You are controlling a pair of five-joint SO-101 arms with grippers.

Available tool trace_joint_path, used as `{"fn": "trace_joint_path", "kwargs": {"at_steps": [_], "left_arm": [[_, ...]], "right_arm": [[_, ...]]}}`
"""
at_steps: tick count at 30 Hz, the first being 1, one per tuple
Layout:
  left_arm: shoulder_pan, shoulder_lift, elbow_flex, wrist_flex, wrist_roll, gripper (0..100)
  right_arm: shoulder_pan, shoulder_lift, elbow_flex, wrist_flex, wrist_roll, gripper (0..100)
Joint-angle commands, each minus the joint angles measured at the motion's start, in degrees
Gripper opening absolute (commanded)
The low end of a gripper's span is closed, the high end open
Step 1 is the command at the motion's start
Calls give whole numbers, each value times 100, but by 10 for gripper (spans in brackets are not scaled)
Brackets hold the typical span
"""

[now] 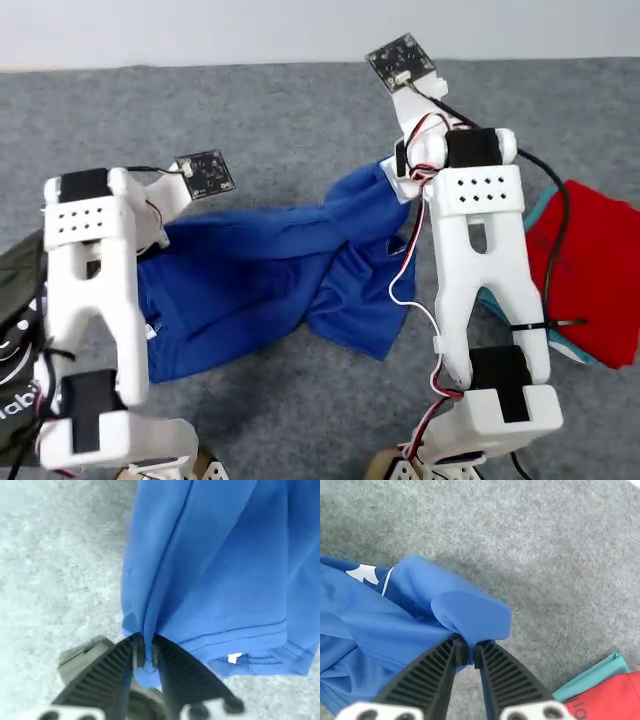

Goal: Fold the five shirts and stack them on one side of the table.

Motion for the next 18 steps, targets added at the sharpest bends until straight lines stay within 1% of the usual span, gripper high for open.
{"fn": "trace_joint_path", "kwargs": {"at_steps": [1,6,14,16,18], "left_arm": [[9,-431,-233,264,-44,9],[88,-290,-66,571,-62,31],[88,237,171,571,-62,65],[88,237,171,554,-62,58],[97,237,145,545,-70,11]], "right_arm": [[66,-75,-343,75,-53,10],[48,-40,-343,66,-53,10],[40,-40,-343,75,-53,10],[40,-40,-343,75,-53,10],[40,-40,-343,75,-53,10]]}}
